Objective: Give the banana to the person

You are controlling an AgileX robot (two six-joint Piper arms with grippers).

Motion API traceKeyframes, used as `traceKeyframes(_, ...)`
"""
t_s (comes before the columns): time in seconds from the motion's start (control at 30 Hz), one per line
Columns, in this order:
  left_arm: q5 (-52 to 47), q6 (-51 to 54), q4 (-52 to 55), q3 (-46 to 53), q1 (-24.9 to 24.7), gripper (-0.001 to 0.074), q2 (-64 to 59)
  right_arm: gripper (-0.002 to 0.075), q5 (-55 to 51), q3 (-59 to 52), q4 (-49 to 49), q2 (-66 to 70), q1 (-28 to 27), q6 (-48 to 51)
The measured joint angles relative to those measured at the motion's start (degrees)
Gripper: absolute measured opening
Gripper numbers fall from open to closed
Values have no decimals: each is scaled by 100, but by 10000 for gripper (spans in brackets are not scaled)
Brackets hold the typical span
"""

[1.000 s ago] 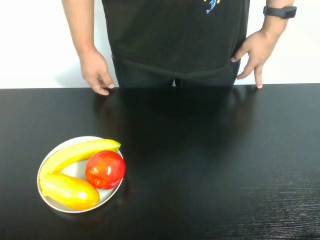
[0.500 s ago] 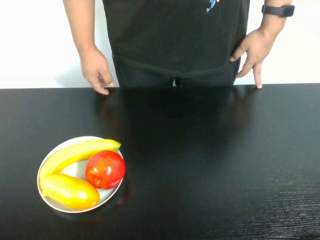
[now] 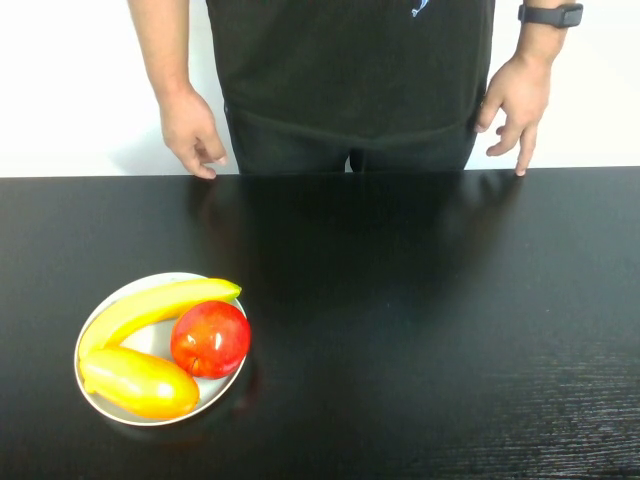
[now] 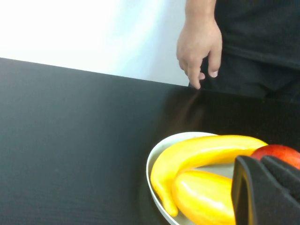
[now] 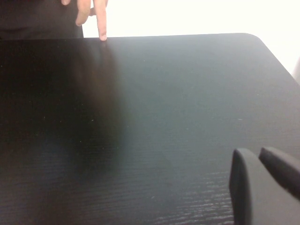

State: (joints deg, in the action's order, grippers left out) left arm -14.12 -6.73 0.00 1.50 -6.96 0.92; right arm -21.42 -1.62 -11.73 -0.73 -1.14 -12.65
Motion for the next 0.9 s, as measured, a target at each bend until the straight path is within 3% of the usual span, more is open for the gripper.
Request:
traceKeyframes(0.23,49,-132,-171,0,0,-4,0,-11,0,0,0,0,0,0)
traceKeyframes(0.5,989,-907,-999,0,0,-4,0,-11,0,0,0,0,0,0)
traceKeyframes(0.6,109,-959,-1040,-446,-46,-4,-119,-11,0,0,0,0,0,0)
traceKeyframes(0.7,-1263,-725,-1023,-1526,-191,-4,-852,-11,0,0,0,0,0,0)
traceKeyframes(0.9,-4276,1026,-863,-4068,-349,-4,-3235,-11,0,0,0,0,0,0)
